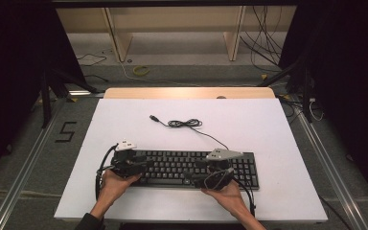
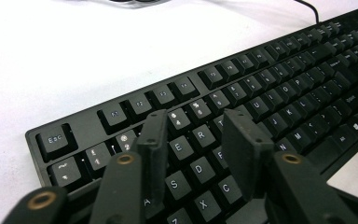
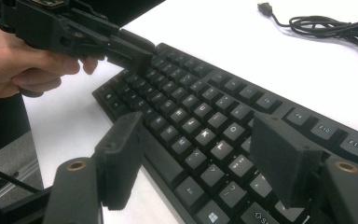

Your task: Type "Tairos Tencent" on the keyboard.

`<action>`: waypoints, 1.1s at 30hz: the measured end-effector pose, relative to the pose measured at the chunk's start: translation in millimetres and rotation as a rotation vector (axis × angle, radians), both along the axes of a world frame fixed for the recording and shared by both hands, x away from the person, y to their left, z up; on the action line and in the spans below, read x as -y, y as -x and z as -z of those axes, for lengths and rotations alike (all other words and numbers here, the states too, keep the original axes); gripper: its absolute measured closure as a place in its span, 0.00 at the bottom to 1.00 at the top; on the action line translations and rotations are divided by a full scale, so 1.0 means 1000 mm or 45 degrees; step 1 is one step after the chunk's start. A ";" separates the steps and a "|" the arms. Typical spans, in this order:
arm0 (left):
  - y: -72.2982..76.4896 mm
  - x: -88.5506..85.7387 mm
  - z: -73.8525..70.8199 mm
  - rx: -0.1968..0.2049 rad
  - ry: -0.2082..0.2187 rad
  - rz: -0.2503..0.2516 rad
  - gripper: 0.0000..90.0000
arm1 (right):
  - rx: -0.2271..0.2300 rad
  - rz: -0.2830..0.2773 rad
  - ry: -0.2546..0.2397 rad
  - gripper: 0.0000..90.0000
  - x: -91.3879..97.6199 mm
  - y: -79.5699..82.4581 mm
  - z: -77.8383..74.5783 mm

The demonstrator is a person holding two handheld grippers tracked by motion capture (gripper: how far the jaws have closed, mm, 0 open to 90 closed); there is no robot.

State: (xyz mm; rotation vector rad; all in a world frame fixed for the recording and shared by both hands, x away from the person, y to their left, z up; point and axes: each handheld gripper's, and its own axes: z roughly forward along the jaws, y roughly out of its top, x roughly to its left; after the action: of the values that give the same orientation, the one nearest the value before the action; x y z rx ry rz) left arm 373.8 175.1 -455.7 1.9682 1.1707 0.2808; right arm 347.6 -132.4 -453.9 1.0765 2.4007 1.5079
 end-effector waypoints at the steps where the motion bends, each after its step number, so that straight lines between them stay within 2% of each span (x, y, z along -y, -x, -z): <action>1: 0.000 0.000 0.000 0.000 0.005 -0.002 0.65 | -0.001 0.000 0.000 0.40 0.000 0.000 0.000; 7: 0.002 -0.001 -0.002 0.007 0.027 -0.014 0.59 | -0.002 -0.002 0.000 0.40 -0.002 -0.001 0.000; 15: 0.004 -0.003 -0.004 0.016 0.028 -0.016 0.52 | -0.009 -0.007 0.001 0.40 -0.004 -0.002 0.000; 23: 0.008 -0.005 -0.005 0.031 0.057 -0.022 0.45 | -0.008 -0.019 0.011 0.41 -0.009 -0.003 0.000; 33: 0.015 -0.006 -0.006 0.049 0.070 -0.019 0.40 | -0.016 -0.036 0.017 0.51 -0.018 -0.006 0.000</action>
State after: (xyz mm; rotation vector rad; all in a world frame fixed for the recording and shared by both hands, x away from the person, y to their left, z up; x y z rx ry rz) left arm 358.7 181.1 -450.2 1.8988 1.1571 0.2899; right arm 353.7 -114.0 -453.8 1.0572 2.4408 1.4955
